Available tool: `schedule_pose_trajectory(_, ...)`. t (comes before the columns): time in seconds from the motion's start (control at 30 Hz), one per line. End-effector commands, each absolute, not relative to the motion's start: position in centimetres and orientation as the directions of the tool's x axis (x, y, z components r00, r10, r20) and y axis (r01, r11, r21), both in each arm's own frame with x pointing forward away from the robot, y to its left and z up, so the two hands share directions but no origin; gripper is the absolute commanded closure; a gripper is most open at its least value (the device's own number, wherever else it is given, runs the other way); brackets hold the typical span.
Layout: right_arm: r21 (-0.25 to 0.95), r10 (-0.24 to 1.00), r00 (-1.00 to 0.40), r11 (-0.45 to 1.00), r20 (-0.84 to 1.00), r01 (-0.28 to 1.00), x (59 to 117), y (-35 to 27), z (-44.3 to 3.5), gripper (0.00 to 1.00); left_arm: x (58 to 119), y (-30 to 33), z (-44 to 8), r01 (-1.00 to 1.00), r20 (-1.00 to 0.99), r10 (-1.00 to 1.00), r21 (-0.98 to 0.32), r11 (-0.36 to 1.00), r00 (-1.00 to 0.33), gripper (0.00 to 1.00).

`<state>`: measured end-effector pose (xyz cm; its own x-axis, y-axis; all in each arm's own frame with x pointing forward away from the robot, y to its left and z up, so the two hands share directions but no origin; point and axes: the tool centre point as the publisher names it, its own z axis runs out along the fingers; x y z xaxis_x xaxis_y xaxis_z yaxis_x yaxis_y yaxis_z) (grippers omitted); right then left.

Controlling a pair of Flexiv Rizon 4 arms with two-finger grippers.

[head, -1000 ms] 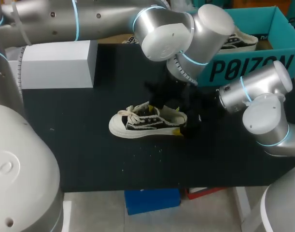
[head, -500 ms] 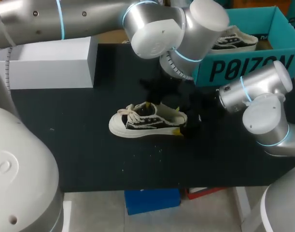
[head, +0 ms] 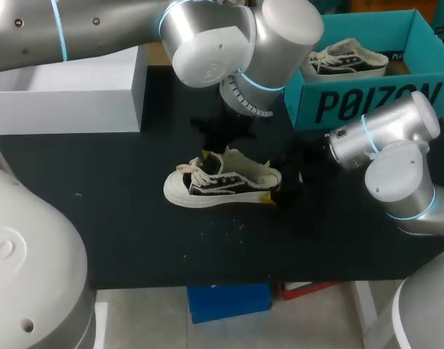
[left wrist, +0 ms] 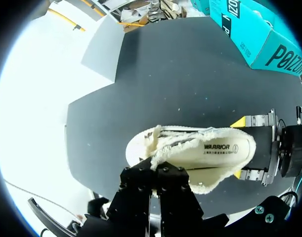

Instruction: Take the shoe out of the shoebox, open the shoe tongue, remove and reinsert the insole, then place the shoe into the shoebox

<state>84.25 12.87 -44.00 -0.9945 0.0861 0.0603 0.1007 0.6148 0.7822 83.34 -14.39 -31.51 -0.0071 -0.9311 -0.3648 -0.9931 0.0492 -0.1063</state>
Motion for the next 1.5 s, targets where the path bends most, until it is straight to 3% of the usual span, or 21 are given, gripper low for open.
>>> schedule_pose_trajectory(0.03,0.780,0.088,-0.994,0.617,0.061,0.103,84.3,13.1,-44.1,1.00,82.8,-13.2,-31.5,-0.993,-0.345,-0.939,-0.113,0.045,-0.003,1.00)
schedule_pose_trajectory(0.2,0.780,0.088,-0.994,0.617,0.061,0.103,84.3,13.1,-44.1,1.00,82.3,-12.0,-31.9,-0.994,-0.345,-0.938,-0.105,0.032,0.007,0.99)
schedule_pose_trajectory(0.27,0.780,0.088,-0.994,0.617,0.061,0.103,84.3,13.1,-44.1,1.00,82.2,-11.6,-32.1,-0.995,-0.345,-0.938,-0.098,0.023,0.012,0.53)
schedule_pose_trajectory(0.3,0.780,0.088,-0.994,0.617,0.061,0.103,84.3,13.1,-44.1,1.00,82.1,-11.3,-32.2,-0.995,-0.346,-0.938,-0.096,0.017,0.018,0.18)
schedule_pose_trajectory(0.33,0.780,0.088,-0.994,0.617,0.061,0.103,84.3,13.1,-44.1,1.00,82.1,-11.1,-32.2,-0.995,-0.345,-0.938,-0.096,0.014,0.020,0.00)
schedule_pose_trajectory(1.5,0.780,0.088,-0.994,0.617,0.061,0.103,84.3,13.1,-44.1,1.00,79.7,-4.3,-32.8,-0.988,-0.368,-0.917,-0.088,-0.130,0.153,0.00)
